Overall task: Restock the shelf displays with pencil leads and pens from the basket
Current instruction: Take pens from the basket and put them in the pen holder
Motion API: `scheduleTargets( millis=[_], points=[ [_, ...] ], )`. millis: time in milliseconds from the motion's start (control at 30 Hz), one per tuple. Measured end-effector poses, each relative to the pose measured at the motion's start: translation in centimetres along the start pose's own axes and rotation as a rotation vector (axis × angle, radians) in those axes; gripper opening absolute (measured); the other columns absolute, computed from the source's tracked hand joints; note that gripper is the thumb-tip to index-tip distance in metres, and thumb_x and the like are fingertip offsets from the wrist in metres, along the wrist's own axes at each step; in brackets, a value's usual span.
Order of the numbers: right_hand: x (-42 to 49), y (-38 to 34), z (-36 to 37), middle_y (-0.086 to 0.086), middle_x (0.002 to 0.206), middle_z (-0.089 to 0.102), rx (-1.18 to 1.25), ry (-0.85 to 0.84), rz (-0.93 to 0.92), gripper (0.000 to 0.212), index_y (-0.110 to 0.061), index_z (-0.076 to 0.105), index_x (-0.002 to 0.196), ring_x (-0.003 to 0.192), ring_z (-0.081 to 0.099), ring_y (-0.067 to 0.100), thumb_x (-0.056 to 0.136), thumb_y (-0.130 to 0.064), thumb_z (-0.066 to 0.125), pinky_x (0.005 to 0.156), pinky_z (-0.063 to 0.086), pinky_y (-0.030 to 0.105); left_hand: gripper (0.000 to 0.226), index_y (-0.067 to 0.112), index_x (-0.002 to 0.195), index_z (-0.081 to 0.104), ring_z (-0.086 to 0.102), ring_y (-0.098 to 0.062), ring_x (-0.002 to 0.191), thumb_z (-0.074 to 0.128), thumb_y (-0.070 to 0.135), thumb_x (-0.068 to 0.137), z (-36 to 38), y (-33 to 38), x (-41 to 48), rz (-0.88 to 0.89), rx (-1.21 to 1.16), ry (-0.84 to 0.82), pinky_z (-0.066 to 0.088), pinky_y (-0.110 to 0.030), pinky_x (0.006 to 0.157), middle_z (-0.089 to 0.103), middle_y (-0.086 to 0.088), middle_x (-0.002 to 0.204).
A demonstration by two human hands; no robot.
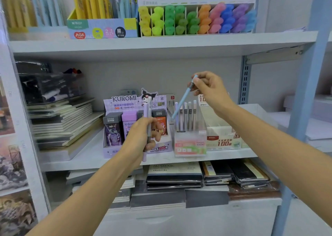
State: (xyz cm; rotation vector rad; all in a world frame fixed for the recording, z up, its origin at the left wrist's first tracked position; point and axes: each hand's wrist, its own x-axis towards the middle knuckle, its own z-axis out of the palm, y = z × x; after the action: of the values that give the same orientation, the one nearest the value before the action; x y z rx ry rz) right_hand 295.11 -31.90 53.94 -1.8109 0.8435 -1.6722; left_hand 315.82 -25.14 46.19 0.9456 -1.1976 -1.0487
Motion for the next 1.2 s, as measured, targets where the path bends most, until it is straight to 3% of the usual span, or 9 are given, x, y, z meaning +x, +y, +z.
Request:
scheduleTargets(
  millis=[167, 333, 467, 600, 767, 967, 1067, 1133, 1200],
  points=[
    [-0.8, 3.1, 1.0, 0.011, 0.095, 0.068, -0.208, 0.004, 0.019, 0.013, -0.003, 0.058, 0.108, 0.084, 0.067, 0.013, 0.098, -0.009, 0.052, 0.076, 0.057, 0.022, 0.030, 0.011, 0.092, 0.064, 0.057, -0.013, 0.058, 0.042, 0.027, 0.104, -0.3, -0.7, 0.2, 0.015, -0.001, -0.108, 0.037, -0.020, 0.040, 0.068, -0.006, 0.075],
    [-1.0, 4.6, 2.0, 0.013, 0.100, 0.068, -0.327, -0.082, 0.039, 0.014, -0.004, 0.060, 0.108, 0.091, 0.068, 0.022, 0.098, -0.008, 0.053, 0.083, 0.058, 0.033, 0.031, 0.013, 0.098, 0.065, 0.062, -0.015, 0.058, 0.042, 0.033, 0.103, -0.7, -1.3, 0.1, 0.064, 0.063, -0.132, 0.050, -0.023, 0.049, 0.067, -0.005, 0.071],
    [-0.4, 4.3, 1.7, 0.012, 0.096, 0.070, -0.420, -0.138, -0.008, 0.011, -0.007, 0.062, 0.105, 0.085, 0.070, 0.020, 0.098, -0.008, 0.053, 0.081, 0.058, 0.032, 0.030, 0.020, 0.099, 0.067, 0.054, -0.013, 0.050, 0.043, 0.036, 0.102, -0.8, -1.7, 0.0, 0.070, 0.076, -0.151, 0.046, -0.022, 0.046, 0.059, -0.001, 0.064],
    [0.0, 4.3, 1.6, 0.011, 0.090, 0.071, -0.446, -0.227, 0.027, 0.007, -0.010, 0.060, 0.101, 0.082, 0.071, 0.021, 0.097, -0.008, 0.055, 0.082, 0.059, 0.036, 0.031, 0.014, 0.110, 0.066, 0.047, -0.013, 0.045, 0.044, 0.034, 0.102, -0.8, -2.1, 0.0, 0.070, 0.046, -0.173, 0.039, -0.021, 0.042, 0.055, 0.000, 0.062],
    [0.0, 4.5, 2.7, 0.004, 0.083, 0.067, -0.416, -0.119, -0.017, 0.015, -0.015, 0.061, 0.105, 0.076, 0.067, 0.021, 0.092, -0.009, 0.063, 0.072, 0.058, 0.029, 0.030, 0.012, 0.113, 0.067, 0.049, -0.013, 0.048, 0.046, 0.029, 0.102, -0.8, -2.2, 0.1, 0.022, -0.011, -0.166, 0.035, -0.021, 0.042, 0.058, -0.002, 0.066],
    [-0.2, 4.4, 3.3, -0.015, 0.079, 0.051, -0.731, -0.058, -0.062, 0.013, -0.018, 0.071, 0.101, 0.072, 0.050, 0.001, 0.090, -0.022, 0.067, 0.068, 0.045, 0.026, 0.030, 0.012, 0.114, 0.068, 0.051, -0.013, 0.054, 0.045, 0.026, 0.103, -1.1, -2.0, -0.1, 0.003, -0.012, -0.205, 0.036, -0.020, 0.045, 0.060, -0.002, 0.070],
    [-0.8, 2.8, 3.2, -0.009, 0.098, 0.063, -0.444, -0.091, -0.045, 0.024, -0.018, 0.067, 0.113, 0.087, 0.059, 0.006, 0.093, -0.031, 0.062, 0.076, 0.049, 0.024, 0.030, 0.010, 0.114, 0.068, 0.051, -0.013, 0.052, 0.045, 0.025, 0.102, -1.0, -1.9, -0.2, -0.003, -0.012, -0.221, 0.037, -0.019, 0.043, 0.060, -0.002, 0.069],
    [-1.7, 1.6, 3.3, -0.004, 0.103, 0.069, -0.173, -0.281, 0.041, 0.031, -0.019, 0.063, 0.121, 0.086, 0.066, 0.009, 0.093, -0.032, 0.061, 0.070, 0.052, 0.024, 0.029, 0.010, 0.112, 0.069, 0.051, -0.013, 0.052, 0.046, 0.025, 0.102, -0.7, -1.8, -0.3, -0.004, -0.008, -0.229, 0.038, -0.019, 0.043, 0.061, -0.003, 0.069],
    [-2.5, 1.1, 3.4, 0.000, 0.094, 0.072, -0.076, -0.461, 0.088, 0.028, -0.016, 0.064, 0.117, 0.077, 0.068, 0.013, 0.091, -0.025, 0.065, 0.064, 0.051, 0.024, 0.028, 0.011, 0.109, 0.070, 0.052, -0.014, 0.052, 0.046, 0.025, 0.101, -0.4, -1.7, -0.6, 0.002, -0.009, -0.243, 0.040, -0.021, 0.044, 0.062, -0.004, 0.069]
  ],
)
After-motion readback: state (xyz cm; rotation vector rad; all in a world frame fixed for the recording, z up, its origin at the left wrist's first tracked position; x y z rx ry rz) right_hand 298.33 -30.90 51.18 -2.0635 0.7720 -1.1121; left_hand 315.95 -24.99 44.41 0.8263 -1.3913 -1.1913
